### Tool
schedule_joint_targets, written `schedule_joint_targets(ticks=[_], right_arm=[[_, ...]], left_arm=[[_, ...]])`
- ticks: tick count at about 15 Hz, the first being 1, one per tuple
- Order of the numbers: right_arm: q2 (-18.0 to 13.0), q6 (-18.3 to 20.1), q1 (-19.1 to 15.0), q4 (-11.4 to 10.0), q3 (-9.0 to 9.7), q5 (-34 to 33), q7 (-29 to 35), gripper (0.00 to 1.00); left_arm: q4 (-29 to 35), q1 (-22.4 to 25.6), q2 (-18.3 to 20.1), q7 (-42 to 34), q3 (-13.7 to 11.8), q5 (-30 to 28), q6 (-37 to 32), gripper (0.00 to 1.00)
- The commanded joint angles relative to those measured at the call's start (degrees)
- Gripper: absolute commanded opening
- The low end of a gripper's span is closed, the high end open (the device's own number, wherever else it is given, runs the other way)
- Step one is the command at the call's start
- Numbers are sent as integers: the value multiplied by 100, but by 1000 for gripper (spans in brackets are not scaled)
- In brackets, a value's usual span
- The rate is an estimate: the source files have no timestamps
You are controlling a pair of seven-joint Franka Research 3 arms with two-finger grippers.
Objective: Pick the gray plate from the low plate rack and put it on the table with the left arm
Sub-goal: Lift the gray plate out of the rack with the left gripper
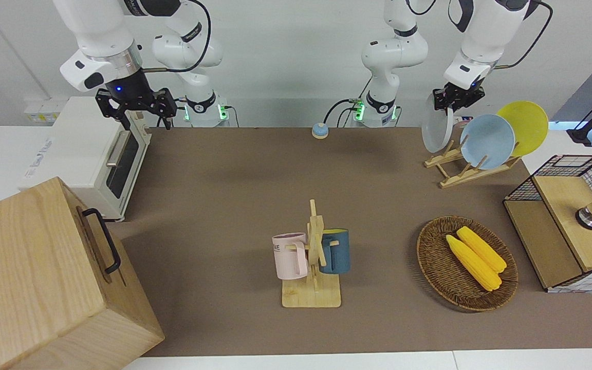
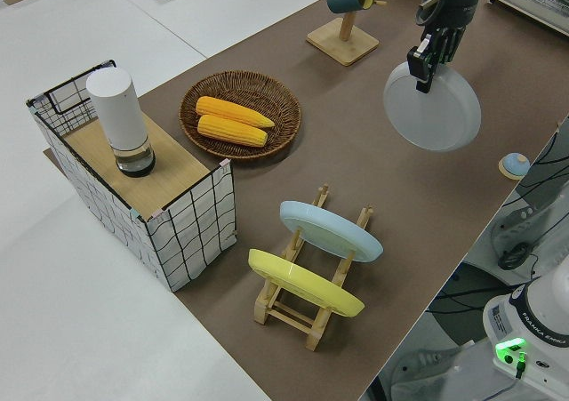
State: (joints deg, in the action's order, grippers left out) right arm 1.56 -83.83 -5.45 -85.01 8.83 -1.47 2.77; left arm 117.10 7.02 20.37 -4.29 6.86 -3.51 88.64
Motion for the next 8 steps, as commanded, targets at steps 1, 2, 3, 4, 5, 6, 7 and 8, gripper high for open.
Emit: schedule_joint_targets(ticks=[1, 2, 3, 4, 5, 6, 7, 8], right_arm=[[11, 34, 26, 29, -22, 16, 22, 983], [11, 34, 26, 29, -22, 16, 22, 983], [11, 34, 26, 29, -22, 16, 22, 983], [11, 34, 26, 29, -13, 16, 22, 983], [11, 34, 26, 29, -22, 16, 22, 983], [11, 34, 26, 29, -22, 16, 22, 983], [11, 34, 26, 29, -22, 16, 22, 983], [11, 34, 26, 29, -22, 16, 22, 983]], left_arm=[[-82, -8, -51, -28, -97, -702, -154, 0], [-64, -8, -77, -46, -106, -817, -145, 0], [-29, -8, -103, -124, -115, -958, -145, 0], [-3, 35, -121, -221, -115, -1133, -145, 0], [41, 71, -173, -256, -124, -1317, -128, 0], [85, 71, -217, -266, -124, -1467, -102, 0], [146, 71, -253, -309, -124, -1573, -49, 0], [199, 80, -323, -449, -132, -1644, -31, 0]])
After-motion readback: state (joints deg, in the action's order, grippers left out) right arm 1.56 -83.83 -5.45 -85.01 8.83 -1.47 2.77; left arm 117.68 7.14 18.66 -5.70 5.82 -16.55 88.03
